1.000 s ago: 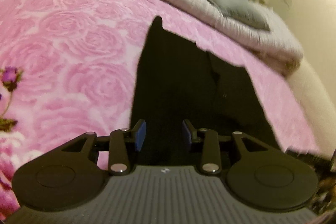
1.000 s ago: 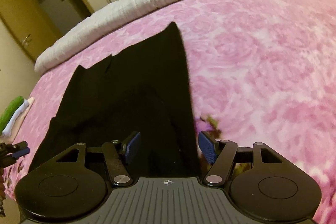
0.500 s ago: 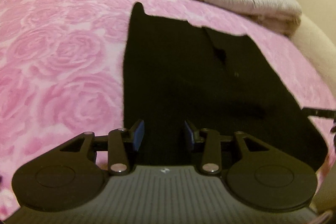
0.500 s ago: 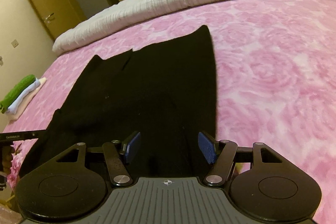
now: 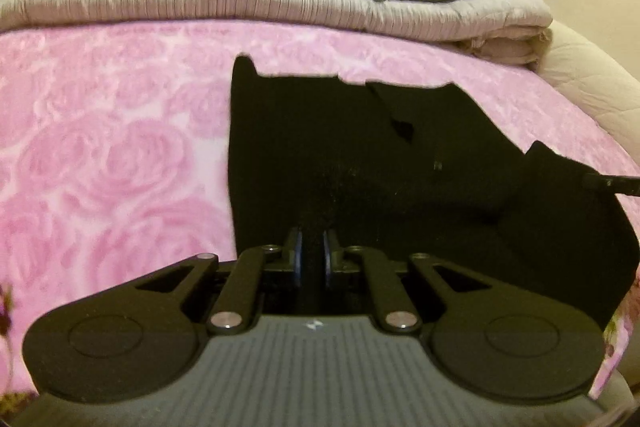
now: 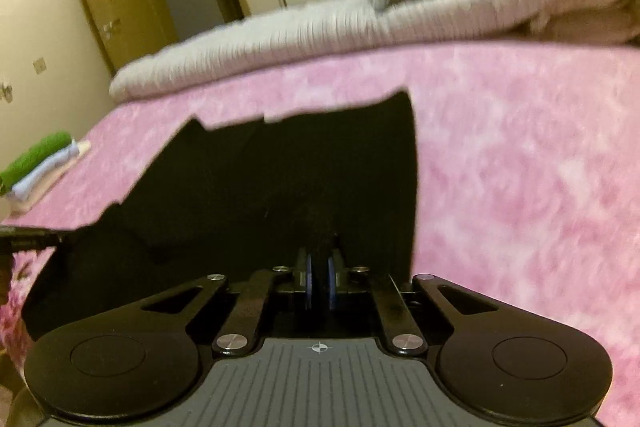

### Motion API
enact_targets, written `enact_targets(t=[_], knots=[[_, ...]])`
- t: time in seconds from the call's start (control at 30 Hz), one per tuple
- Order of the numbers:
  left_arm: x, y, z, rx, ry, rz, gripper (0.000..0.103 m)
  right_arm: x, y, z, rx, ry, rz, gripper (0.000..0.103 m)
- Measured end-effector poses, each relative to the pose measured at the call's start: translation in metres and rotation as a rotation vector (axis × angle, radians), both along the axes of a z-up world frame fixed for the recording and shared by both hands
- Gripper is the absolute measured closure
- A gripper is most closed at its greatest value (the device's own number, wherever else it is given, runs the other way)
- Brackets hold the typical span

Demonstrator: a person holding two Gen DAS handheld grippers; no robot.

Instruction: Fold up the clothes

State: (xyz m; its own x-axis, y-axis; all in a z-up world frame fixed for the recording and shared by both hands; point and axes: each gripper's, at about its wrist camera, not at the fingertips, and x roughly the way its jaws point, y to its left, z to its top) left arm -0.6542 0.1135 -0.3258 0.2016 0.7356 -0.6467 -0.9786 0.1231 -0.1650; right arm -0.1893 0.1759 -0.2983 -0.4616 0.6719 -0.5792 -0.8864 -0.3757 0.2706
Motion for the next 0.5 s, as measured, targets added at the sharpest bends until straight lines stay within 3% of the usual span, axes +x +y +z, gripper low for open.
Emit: enact_targets(t=[0.07,0.2,0.33,0.43,0.5], knots=[[0.001,0.001,-0.002,0.007,-0.002,0.011,0.095,0.0,0.001,0.001,0.018,-0.007,-0.019,0.097],[0.002,0.006,-0.025,-0.072,0.018,0.034,0.092,-0.003,0.013,-0.024,-0.085,-0.054,-0.062,0.097],[-0.015,-0.007,-0.019,-0.082,-0.056,0.089,0.087,0.003,0.012,-0.038,-0.156,-0.015,-0.104,0.092],[-0.038,-0.031,-0.01,-0.109,-0.152,0.189,0.081,0.022,0.0,-0.025,-0.202,0.075,-0.184,0.075],[-0.05,-0.053,-0.005,-0.134,-0.215,0.25,0.079,0.035,-0.019,-0.015,-0.205,0.127,-0.25,0.056]])
